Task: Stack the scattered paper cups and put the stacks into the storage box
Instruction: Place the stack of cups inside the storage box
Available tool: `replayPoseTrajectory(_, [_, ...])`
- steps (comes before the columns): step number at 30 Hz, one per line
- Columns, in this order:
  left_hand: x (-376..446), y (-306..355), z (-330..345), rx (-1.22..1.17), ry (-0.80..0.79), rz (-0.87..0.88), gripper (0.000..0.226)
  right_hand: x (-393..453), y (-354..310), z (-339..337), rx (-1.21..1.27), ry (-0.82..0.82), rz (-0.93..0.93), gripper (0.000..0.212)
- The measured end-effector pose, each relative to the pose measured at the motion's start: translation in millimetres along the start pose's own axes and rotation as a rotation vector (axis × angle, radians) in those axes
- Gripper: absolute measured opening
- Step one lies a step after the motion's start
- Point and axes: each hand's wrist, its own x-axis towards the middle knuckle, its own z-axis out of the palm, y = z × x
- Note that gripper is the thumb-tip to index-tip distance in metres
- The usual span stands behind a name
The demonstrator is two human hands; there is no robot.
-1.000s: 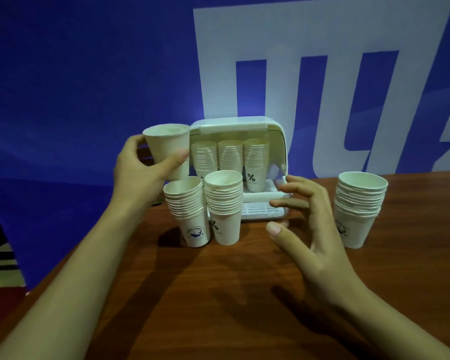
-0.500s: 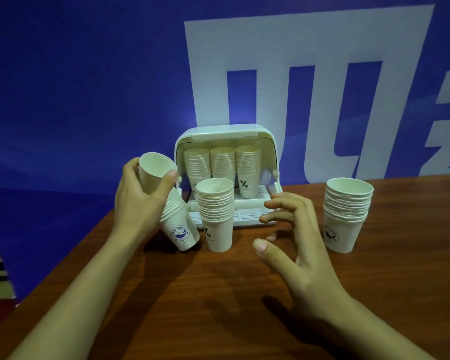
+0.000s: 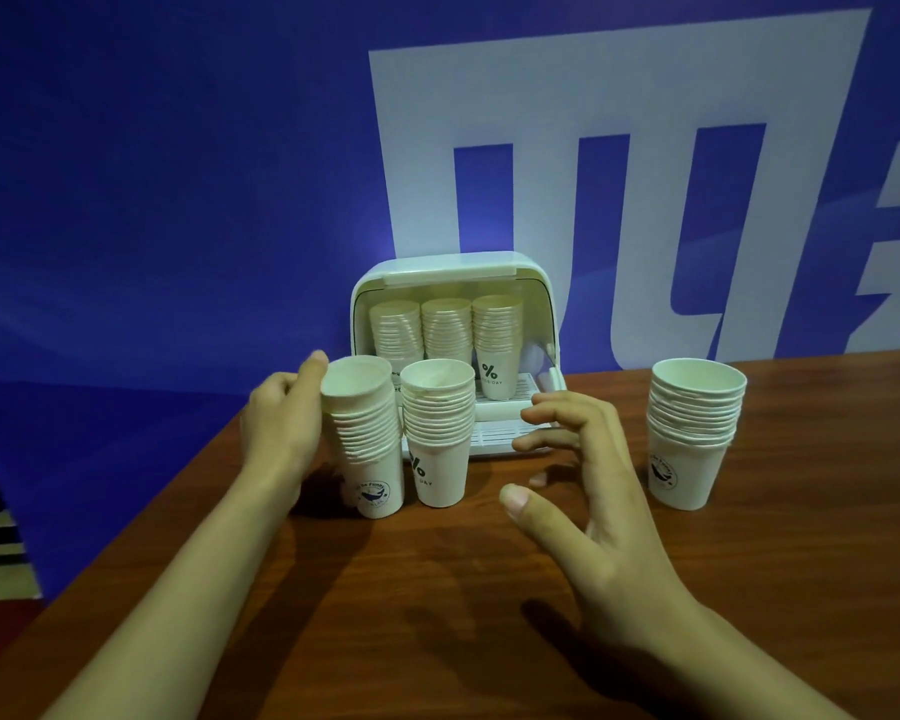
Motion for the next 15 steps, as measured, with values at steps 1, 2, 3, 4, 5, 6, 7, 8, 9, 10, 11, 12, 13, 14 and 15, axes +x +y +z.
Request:
replayPoseTrajectory(1, [-0.2,-4.5,2.3,-0.013,-0.009,-0.005,0.046,-0.4,0.2,-0.1,0.001,-0.001,-0.002,0.056])
replayPoseTrajectory(2, [-2.0,-8.4,4.5,-0.041,-0.022,0.002,0.041,-0.3,0.4,0.1,0.001,-0.002,-0.001,0.056])
replayPoseTrajectory(3, [-5.2,-12.6,6.3,-0.069,-0.043,0.024,0.04,-0.3,0.8,-0.1,-0.002,-0.002,0.002,0.055])
replayPoseTrajectory(4, [-9.9,-16.2,8.4,-0.082,-0.069,0.058,0.041,-0.2,1.4,-0.3,-0.008,-0.002,0.008,0.054])
replayPoseTrajectory(5, [-15.5,-19.6,10.6,-0.07,-0.099,0.094,0.043,0.1,2.2,-0.6,-0.017,-0.002,0.017,0.052])
replayPoseTrajectory(6, [-20.9,-22.8,13.2,-0.052,-0.129,0.135,0.045,0.7,3.3,-1.0,-0.028,-0.004,0.031,0.048])
replayPoseTrajectory(7, [-25.8,-25.0,15.5,-0.035,-0.153,0.169,0.045,1.6,4.3,-1.3,-0.043,-0.009,0.044,0.042])
replayPoseTrajectory(8, [-30.1,-25.5,17.4,-0.029,-0.163,0.186,0.045,2.4,5.5,-1.5,-0.059,-0.017,0.056,0.037])
replayPoseTrajectory(9, [-32.9,-25.6,18.9,-0.028,-0.158,0.185,0.044,3.1,6.4,-1.6,-0.078,-0.023,0.063,0.033])
replayPoseTrajectory(10, [-34.8,-24.8,19.3,-0.026,-0.156,0.178,0.043,3.9,6.9,-2.0,-0.1,-0.027,0.072,0.03])
replayPoseTrajectory(11, [-36.0,-24.2,19.3,-0.025,-0.153,0.169,0.044,4.9,8.5,-3.3,-0.117,-0.032,0.086,0.026])
replayPoseTrajectory(12, [-38.4,-22.3,18.9,-0.035,-0.155,0.162,0.046,5.9,9.1,-5.5,-0.123,-0.036,0.105,0.024])
replayPoseTrajectory(13, [-39.6,-21.0,18.8,-0.044,-0.161,0.154,0.048,7.1,8.7,-9.3,-0.131,-0.032,0.12,0.022])
replayPoseTrajectory(14, [-40.7,-20.4,19.8,-0.052,-0.17,0.147,0.05,8.5,7.9,-14.8,-0.154,-0.013,0.118,0.022])
replayPoseTrajectory(15, [-42.6,-19.4,21.4,-0.074,-0.173,0.133,0.049,9.5,5.6,-21.7,-0.188,0.015,0.109,0.022])
